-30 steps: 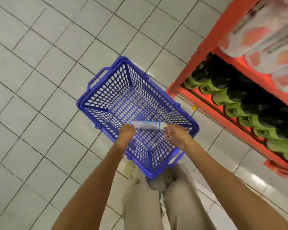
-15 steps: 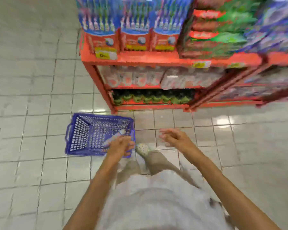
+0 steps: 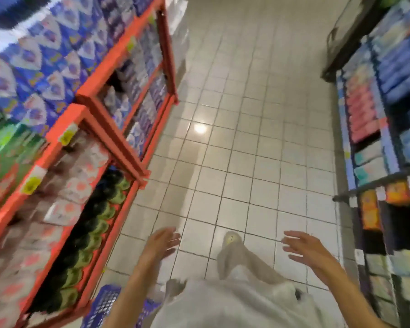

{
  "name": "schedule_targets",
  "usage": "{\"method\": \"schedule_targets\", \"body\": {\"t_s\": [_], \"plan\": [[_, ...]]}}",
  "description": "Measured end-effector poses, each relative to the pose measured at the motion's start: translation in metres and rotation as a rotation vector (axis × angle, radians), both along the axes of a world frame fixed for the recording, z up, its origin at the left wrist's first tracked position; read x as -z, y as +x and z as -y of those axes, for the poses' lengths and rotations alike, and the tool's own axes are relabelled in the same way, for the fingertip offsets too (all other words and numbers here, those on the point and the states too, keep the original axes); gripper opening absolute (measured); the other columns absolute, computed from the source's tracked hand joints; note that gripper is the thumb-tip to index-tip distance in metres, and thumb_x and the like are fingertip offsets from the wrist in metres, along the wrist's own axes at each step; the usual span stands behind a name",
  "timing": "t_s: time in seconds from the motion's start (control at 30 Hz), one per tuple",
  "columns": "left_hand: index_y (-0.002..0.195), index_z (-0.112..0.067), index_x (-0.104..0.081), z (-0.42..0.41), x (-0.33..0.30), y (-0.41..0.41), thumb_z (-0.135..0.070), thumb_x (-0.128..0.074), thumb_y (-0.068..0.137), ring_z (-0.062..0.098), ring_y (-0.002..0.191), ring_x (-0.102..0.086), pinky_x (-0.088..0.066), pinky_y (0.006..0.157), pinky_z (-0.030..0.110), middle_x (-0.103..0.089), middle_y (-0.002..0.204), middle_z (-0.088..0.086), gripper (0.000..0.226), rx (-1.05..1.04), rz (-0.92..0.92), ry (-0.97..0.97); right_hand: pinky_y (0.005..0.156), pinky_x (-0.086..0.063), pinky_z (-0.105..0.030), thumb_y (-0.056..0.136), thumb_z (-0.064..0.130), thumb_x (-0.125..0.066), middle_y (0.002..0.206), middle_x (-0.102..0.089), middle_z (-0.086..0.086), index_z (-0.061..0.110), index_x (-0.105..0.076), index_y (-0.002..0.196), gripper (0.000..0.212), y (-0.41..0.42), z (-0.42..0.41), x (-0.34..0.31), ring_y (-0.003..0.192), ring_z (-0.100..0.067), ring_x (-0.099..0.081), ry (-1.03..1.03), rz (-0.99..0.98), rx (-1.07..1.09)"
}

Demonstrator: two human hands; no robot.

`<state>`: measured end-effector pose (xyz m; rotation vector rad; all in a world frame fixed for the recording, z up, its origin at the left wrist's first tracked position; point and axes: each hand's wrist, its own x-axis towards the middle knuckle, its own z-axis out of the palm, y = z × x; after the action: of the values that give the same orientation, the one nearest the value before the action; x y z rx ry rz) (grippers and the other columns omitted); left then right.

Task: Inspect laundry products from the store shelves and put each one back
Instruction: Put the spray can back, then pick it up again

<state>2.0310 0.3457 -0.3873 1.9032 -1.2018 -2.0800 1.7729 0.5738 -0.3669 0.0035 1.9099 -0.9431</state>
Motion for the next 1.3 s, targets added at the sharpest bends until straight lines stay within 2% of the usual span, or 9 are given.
{"method": "schedule_targets", "body": {"t_s": [0.17,0.3,0.63,0.77,0.87,0.93,1.1,1.2,1.3], "plan": [[0.117,-0.004,-0.058,0.037,-0.007,-0.17,-0.007,-0.041,0.099,0.021,0.087,-0.062,-0.045,0.073,0.026,-0.065,0.103,0.013,0.024,0.321,-0.051,-0.081,0.101,-0.043,-0.045,0.094,0.007,-0.056,0.12,-0.06,-0.022,0.001,-0.056,0.121,0.028,-0.082,-0.013,0.005,0.114,-0.037,-0.057,-0.02,0.002,0.247],[0.112,-0.01,-0.06,0.043,-0.024,-0.28,-0.015,-0.043,0.1,0.024,0.099,-0.063,-0.049,0.083,0.029,-0.068,0.106,0.009,0.022,0.547,-0.108,-0.081,0.096,-0.045,-0.041,0.093,0.007,-0.058,0.115,-0.062,-0.021,0.002,-0.057,0.121,0.028,-0.157,0.006,0.002,0.104,-0.031,-0.061,-0.069,0.011,0.332],[0.111,-0.003,-0.061,0.151,-0.005,-0.529,-0.011,-0.041,0.1,0.027,0.092,-0.061,-0.048,0.078,0.032,-0.066,0.101,0.014,0.024,0.698,-0.003,-0.09,0.088,-0.05,-0.033,0.093,0.01,-0.058,0.112,-0.066,-0.015,0.01,-0.059,0.117,0.024,-0.361,0.084,0.018,0.102,-0.027,-0.064,-0.116,-0.009,0.516],[0.118,0.0,-0.059,0.178,-0.02,-0.671,-0.009,-0.043,0.1,0.027,0.095,-0.06,-0.047,0.083,0.034,-0.065,0.107,0.016,0.026,0.955,-0.078,-0.128,0.085,-0.051,-0.032,0.092,0.009,-0.059,0.11,-0.066,-0.017,0.007,-0.06,0.115,0.023,-0.426,0.099,0.014,0.098,-0.027,-0.064,-0.116,-0.024,0.768],[0.12,0.002,-0.057,0.171,-0.044,-0.778,-0.01,-0.042,0.1,0.025,0.093,-0.059,-0.044,0.075,0.028,-0.062,0.109,0.017,0.028,1.147,-0.106,-0.113,0.074,-0.051,-0.025,0.092,0.01,-0.061,0.105,-0.068,-0.014,0.008,-0.062,0.113,0.021,-0.473,0.098,0.004,0.091,-0.023,-0.065,-0.099,-0.016,0.904],[0.119,0.0,-0.057,0.161,-0.055,-0.847,-0.013,-0.042,0.1,0.026,0.097,-0.058,-0.044,0.077,0.029,-0.063,0.11,0.016,0.027,1.227,-0.143,-0.118,0.078,-0.053,-0.029,0.092,0.011,-0.061,0.105,-0.069,-0.013,0.01,-0.063,0.112,0.021,-0.511,0.095,0.002,0.094,-0.024,-0.067,-0.099,-0.038,0.987],[0.118,-0.007,-0.06,0.122,-0.069,-1.01,-0.016,-0.043,0.1,0.02,0.096,-0.062,-0.048,0.078,0.027,-0.067,0.107,0.008,0.026,1.373,-0.247,-0.196,0.087,-0.051,-0.045,0.091,0.007,-0.061,0.105,-0.066,-0.019,0.002,-0.061,0.114,0.023,-0.652,0.07,-0.008,0.093,-0.029,-0.063,-0.063,-0.345,1.172],[0.115,-0.008,-0.061,0.08,-0.087,-1.104,-0.016,-0.045,0.1,0.024,0.103,-0.063,-0.049,0.09,0.033,-0.067,0.11,0.01,0.024,1.418,-0.397,-0.238,0.082,-0.049,-0.036,0.093,0.003,-0.056,0.115,-0.061,-0.024,0.0,-0.058,0.117,0.023,-0.75,0.043,-0.038,0.103,-0.035,-0.06,-0.095,-0.675,1.263],[0.119,-0.005,-0.059,0.029,-0.122,-1.182,-0.01,-0.048,0.098,0.022,0.1,-0.061,-0.05,0.082,0.026,-0.064,0.11,0.009,0.025,1.482,-0.556,-0.222,0.082,-0.046,-0.023,0.094,0.008,-0.058,0.116,-0.059,-0.009,0.015,-0.055,0.119,0.026,-0.823,0.016,-0.085,0.101,-0.021,-0.059,-0.112,-0.963,1.375]]}}
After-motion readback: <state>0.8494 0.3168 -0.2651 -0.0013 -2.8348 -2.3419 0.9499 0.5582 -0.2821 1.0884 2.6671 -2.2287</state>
